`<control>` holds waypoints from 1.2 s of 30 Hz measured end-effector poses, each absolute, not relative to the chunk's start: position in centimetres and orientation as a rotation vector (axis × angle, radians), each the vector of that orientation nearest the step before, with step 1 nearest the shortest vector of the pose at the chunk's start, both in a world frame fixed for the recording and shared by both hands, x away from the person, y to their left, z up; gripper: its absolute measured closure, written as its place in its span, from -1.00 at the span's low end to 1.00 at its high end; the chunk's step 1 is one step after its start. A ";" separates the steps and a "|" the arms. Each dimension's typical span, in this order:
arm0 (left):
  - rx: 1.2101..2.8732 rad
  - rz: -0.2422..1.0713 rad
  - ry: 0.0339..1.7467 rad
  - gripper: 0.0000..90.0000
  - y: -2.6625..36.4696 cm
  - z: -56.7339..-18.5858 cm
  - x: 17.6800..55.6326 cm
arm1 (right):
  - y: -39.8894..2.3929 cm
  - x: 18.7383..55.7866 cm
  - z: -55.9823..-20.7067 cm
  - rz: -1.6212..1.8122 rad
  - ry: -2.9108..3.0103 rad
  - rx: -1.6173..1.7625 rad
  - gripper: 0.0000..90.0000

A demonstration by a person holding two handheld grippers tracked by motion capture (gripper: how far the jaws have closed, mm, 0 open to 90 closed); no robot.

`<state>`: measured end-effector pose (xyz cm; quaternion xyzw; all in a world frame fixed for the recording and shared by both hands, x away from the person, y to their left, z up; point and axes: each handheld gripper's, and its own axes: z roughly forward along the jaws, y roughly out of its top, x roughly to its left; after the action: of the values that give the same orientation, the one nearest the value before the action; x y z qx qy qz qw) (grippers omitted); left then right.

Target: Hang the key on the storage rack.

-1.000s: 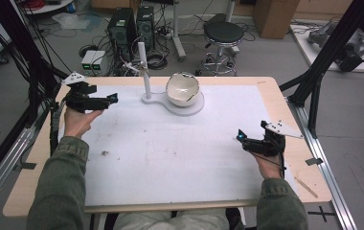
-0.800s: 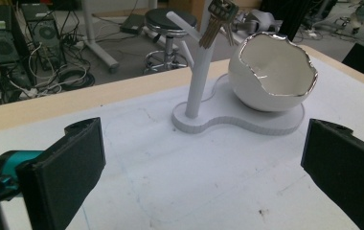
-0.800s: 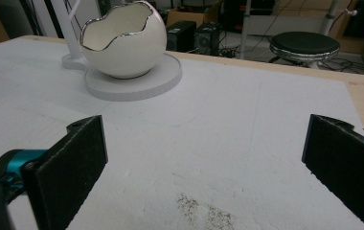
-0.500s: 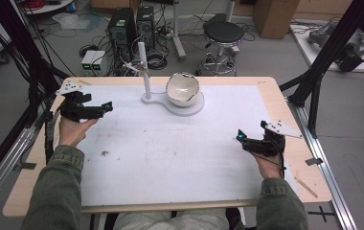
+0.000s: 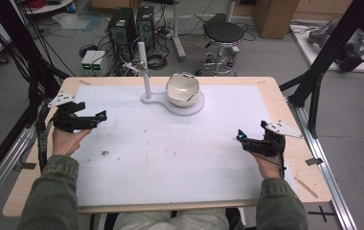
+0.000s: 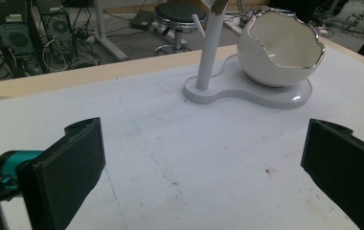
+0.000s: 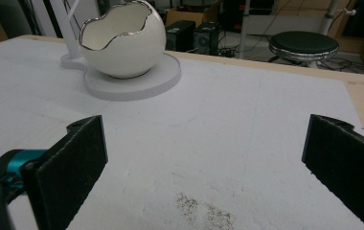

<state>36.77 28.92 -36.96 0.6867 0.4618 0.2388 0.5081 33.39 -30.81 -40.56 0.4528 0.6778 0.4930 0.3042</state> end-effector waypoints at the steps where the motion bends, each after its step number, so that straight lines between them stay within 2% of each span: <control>1: 1.656 0.576 1.112 -0.96 29.0 -37.1 36.6 | -30.8 33.4 -40.6 1.306 1.795 1.200 -0.99; 24: 1.616 0.587 1.065 -0.96 30.6 -40.7 32.4 | -30.7 33.5 -40.6 1.305 1.800 1.197 -0.99; 36: 1.682 0.591 1.057 -0.96 30.3 -41.5 31.6 | -30.6 33.5 -40.6 1.308 1.802 1.199 -0.99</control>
<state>31.59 30.31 -41.48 0.6983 0.4390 0.2452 0.5095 33.49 -30.65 -40.62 0.4520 0.6793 0.4932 0.3016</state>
